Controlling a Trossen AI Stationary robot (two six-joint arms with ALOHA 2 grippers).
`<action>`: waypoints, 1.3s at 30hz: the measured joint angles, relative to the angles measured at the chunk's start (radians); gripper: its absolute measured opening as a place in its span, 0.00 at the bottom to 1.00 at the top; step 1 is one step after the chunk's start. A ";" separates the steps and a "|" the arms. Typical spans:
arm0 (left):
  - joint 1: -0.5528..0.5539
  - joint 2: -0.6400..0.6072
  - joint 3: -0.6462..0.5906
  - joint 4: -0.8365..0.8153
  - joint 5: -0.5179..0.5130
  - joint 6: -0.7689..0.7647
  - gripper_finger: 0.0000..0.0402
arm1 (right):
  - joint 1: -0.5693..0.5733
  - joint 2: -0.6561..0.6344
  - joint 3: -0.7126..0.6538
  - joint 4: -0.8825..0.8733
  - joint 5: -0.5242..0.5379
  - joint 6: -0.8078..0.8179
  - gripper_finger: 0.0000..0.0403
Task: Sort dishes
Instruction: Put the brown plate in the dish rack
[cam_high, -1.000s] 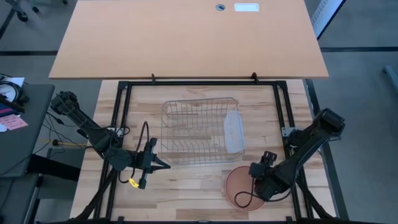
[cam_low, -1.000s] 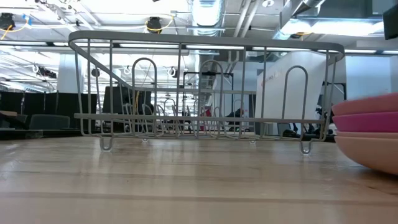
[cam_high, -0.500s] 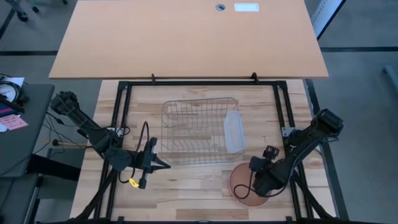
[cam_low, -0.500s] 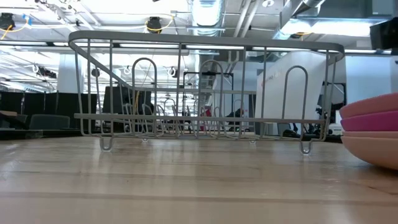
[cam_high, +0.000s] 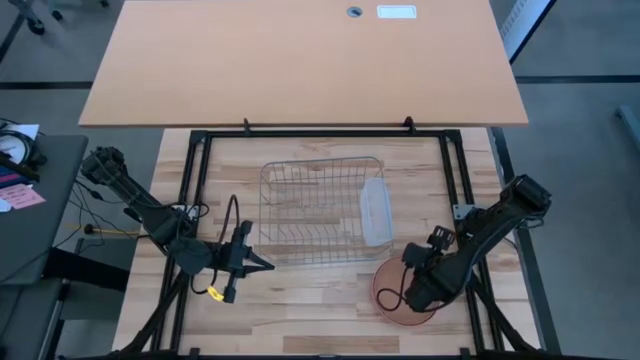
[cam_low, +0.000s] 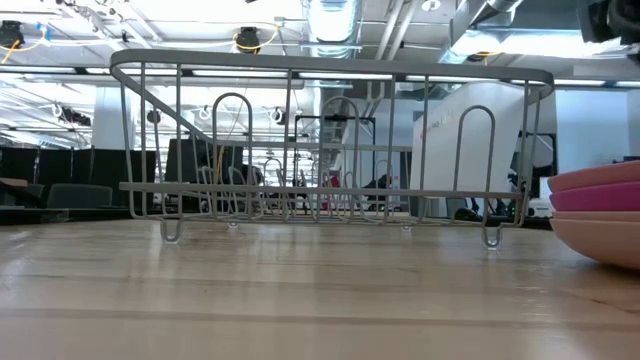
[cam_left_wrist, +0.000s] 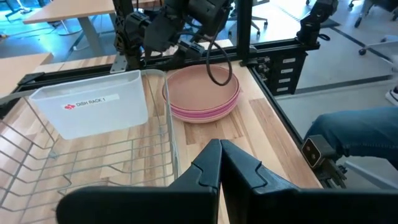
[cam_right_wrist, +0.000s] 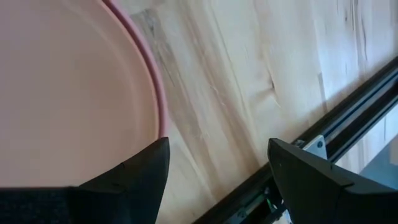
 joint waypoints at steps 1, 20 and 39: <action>0.000 0.000 0.000 0.000 0.000 0.000 0.00 | 0.000 0.000 0.007 -0.002 0.002 0.000 0.68; 0.009 0.000 0.000 -0.002 -0.013 0.073 0.00 | 0.014 -0.001 0.155 0.000 0.031 -0.006 0.68; 0.156 0.000 0.000 0.000 0.017 0.174 0.00 | 0.032 0.012 0.006 0.178 0.069 -0.038 0.69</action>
